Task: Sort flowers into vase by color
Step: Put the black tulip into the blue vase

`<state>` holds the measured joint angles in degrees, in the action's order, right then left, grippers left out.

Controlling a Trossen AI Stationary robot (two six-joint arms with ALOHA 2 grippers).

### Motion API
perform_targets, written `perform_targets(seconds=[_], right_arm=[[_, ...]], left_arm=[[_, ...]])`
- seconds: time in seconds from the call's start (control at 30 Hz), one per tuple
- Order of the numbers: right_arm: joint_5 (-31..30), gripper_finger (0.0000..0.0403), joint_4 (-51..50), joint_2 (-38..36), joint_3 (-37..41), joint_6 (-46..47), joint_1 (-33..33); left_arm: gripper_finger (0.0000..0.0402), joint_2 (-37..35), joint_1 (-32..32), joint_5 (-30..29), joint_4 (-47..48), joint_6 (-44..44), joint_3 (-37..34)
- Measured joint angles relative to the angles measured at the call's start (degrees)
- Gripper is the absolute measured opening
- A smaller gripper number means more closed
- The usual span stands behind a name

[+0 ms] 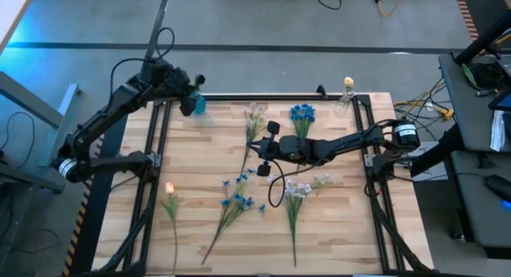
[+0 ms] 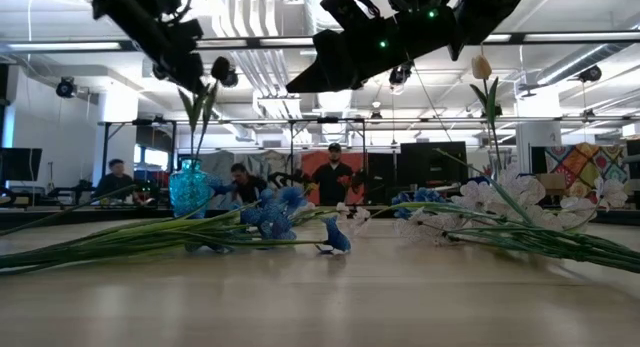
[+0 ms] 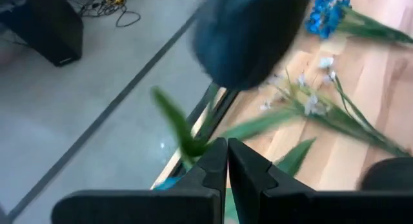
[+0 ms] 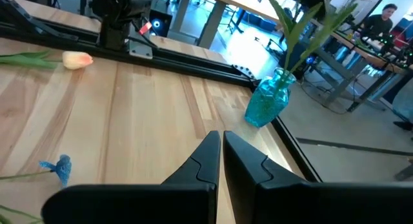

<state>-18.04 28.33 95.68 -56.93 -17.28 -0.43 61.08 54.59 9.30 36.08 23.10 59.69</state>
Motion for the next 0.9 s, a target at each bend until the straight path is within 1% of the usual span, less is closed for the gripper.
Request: perform_targets(seconds=[0.07,0.23,0.3,0.4,0.47,0.67,0.77,0.9], right_arm=[[0.0,0.0012,0.2,0.0,0.0,0.0,0.0],[0.0,0.0012,0.2,0.0,0.0,0.0,0.0],[0.0,0.0012,0.3,0.0,0.0,0.0,0.0],[0.0,0.0012,0.2,0.0,0.0,0.0,0.0],[0.0,0.0012,0.2,0.0,0.0,0.0,0.0],[0.0,0.0012,0.2,0.0,0.0,-0.2,0.0],[0.0,0.0012,0.2,0.0,0.0,-0.3,0.0],[0.0,0.0012,0.2,0.0,0.0,-0.3,0.0]], left_arm=[[0.0000,-0.9,0.0,-1.4,3.8,0.1,1.3],[0.0000,-1.9,0.0,-7.2,11.8,0.2,3.2],[0.0000,-1.9,0.0,-8.3,14.9,0.7,3.2],[0.0000,-1.9,0.0,-8.3,17.2,1.5,3.2],[0.0000,-1.7,0.0,-7.6,18.2,1.7,2.8],[0.0000,-0.4,0.0,-0.3,16.2,2.4,1.9],[0.0000,0.8,0.0,0.5,14.4,2.4,1.8],[0.0000,2.8,0.0,0.6,9.9,2.0,1.8]])
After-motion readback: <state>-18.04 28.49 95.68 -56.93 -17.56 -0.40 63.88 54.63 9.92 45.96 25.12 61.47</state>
